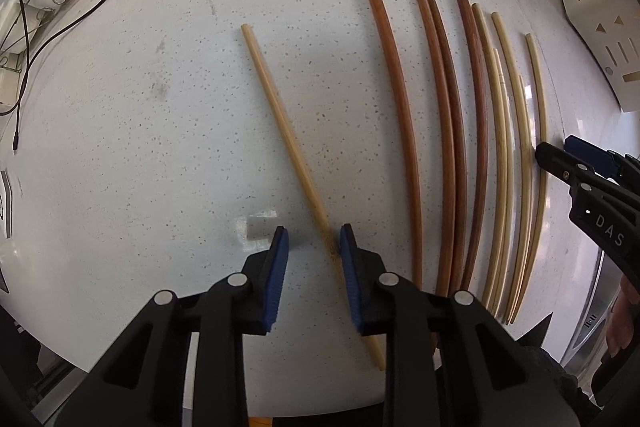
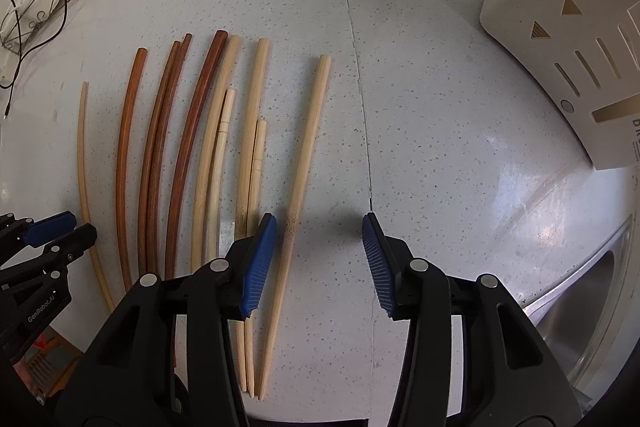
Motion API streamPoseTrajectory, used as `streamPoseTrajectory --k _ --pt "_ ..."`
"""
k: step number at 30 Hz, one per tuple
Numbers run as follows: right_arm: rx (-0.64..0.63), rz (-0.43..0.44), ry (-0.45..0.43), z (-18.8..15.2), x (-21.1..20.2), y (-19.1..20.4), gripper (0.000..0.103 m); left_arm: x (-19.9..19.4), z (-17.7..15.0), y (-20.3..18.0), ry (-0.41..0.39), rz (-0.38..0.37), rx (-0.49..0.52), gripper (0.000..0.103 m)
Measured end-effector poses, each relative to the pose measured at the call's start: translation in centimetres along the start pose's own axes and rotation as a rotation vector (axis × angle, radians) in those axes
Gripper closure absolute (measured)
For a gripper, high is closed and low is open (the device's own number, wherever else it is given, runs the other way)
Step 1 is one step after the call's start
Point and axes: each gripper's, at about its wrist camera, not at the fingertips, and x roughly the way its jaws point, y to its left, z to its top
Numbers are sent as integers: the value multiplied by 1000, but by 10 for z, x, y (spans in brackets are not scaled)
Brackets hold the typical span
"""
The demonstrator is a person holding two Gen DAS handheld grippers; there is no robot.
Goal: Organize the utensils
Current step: 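Close the right gripper on the pale wooden chopstick, then lift the pale chopstick with the right gripper over the cream holder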
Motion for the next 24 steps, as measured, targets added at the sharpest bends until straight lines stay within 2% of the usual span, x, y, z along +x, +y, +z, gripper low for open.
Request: streamPoseTrajectory --k 4,8,10,15,24 --pt "-43 0 -1 1 -2 7 75 1 3 7 11 -24 -4 94" --pt "-37 2 12 4 -1 4 79 1 2 8 20 -73 11 97" --pt "-12 4 24 7 0 -1 95 1 1 5 19 -78 23 97" --pt "-9 51 51 9 0 -10 97 2 -2 7 11 -66 43 97" --pt "3 69 47 5 -1 -21 97 1 -10 6 -1 -66 42 97"
